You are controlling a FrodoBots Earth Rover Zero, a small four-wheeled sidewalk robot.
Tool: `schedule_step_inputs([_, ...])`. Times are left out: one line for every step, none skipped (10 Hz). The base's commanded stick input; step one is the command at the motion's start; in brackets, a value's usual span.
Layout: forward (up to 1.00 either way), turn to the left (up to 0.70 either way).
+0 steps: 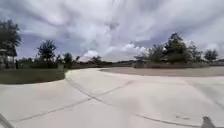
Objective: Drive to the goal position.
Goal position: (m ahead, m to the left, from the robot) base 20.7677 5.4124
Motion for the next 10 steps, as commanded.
schedule_step_inputs([0.85, 0.34])
schedule_step_inputs([0.85, 0.34])
schedule_step_inputs([0.85, 0.34])
schedule_step_inputs([0.85, 0.34])
schedule_step_inputs([0.85, 0.34])
schedule_step_inputs([0.85, 0.34])
schedule_step_inputs([0.85, 0.34])
schedule_step_inputs([0.85, 0.34])
schedule_step_inputs([0.85, 0.34])
schedule_step_inputs([0.85, 0.34])
